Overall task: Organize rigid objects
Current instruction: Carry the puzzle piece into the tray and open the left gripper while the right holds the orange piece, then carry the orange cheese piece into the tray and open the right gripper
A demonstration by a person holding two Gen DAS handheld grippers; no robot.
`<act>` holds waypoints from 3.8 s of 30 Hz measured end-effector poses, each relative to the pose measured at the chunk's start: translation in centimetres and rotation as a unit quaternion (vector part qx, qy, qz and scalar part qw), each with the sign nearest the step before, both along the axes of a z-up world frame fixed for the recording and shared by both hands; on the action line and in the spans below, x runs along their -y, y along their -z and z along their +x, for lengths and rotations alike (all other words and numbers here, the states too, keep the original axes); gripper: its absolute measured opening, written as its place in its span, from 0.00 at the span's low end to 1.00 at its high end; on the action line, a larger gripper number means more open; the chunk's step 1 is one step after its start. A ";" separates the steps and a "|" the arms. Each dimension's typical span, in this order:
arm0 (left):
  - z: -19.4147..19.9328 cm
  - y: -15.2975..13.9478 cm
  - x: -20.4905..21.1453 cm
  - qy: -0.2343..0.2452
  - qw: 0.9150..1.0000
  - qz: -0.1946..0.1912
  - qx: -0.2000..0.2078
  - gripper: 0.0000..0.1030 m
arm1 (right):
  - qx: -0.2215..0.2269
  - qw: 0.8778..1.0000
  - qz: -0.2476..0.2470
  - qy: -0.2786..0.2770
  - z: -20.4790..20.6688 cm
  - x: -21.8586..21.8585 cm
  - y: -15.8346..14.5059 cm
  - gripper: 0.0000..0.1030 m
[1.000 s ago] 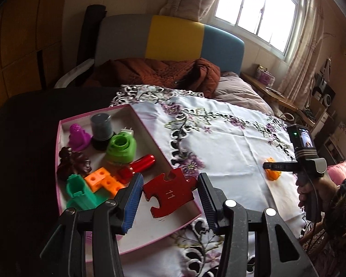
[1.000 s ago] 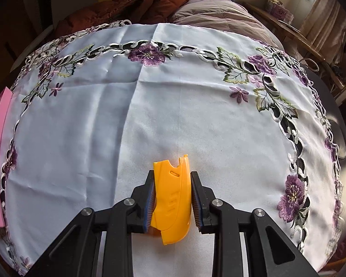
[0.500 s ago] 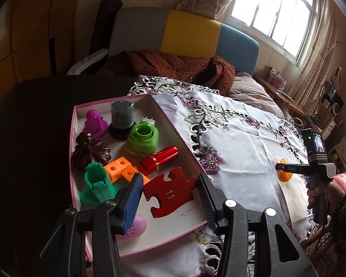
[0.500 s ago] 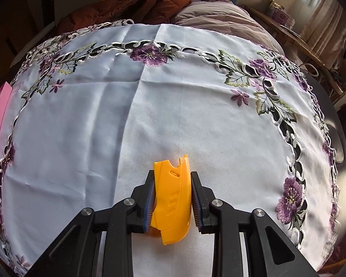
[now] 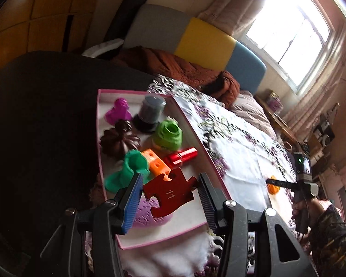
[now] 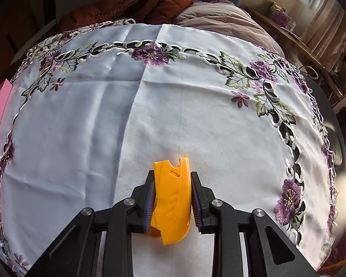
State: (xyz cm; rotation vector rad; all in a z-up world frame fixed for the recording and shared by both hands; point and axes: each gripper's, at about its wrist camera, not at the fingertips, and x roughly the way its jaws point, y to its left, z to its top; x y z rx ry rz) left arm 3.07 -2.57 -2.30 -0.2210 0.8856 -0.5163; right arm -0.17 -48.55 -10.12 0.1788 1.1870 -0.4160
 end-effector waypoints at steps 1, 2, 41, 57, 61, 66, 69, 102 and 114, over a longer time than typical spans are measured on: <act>-0.1 0.1 0.6 0.013 1.000 0.000 -0.001 0.48 | 0.000 1.000 0.000 0.000 0.0 0.0 0.0 0.28; -0.1 0.1 1.1 0.022 1.000 0.000 -0.001 0.48 | 0.000 1.000 0.000 0.000 0.0 0.1 0.0 0.28; -0.3 0.7 6.4 0.024 0.994 0.108 0.023 0.48 | 0.000 1.000 -0.004 -0.005 0.0 -0.2 -0.2 0.27; -1.4 -1.2 4.4 -0.007 0.994 0.101 0.043 0.48 | 0.006 0.999 0.011 -0.031 0.3 -1.5 -0.1 0.27; -1.5 -1.6 3.3 -0.026 0.994 0.091 0.049 0.48 | 0.001 1.000 0.010 -0.030 0.3 -1.6 -0.2 0.27; -1.0 -2.0 0.7 -0.069 0.993 0.077 0.052 0.48 | 0.003 0.999 0.033 -0.027 0.3 -2.2 -0.6 0.27; -0.6 -1.8 -0.6 -0.091 0.992 0.078 0.046 0.48 | 0.011 0.998 0.044 -0.041 0.6 -3.7 -0.9 0.27; 0.1 0.7 -2.4 -0.108 0.990 0.094 0.014 0.48 | 0.059 0.945 0.094 -0.306 10.6 -29.8 -2.1 0.27; -0.4 0.4 -1.3 -0.104 0.987 0.117 0.023 0.52 | 0.064 0.950 0.067 -0.299 9.3 -29.7 -1.4 0.34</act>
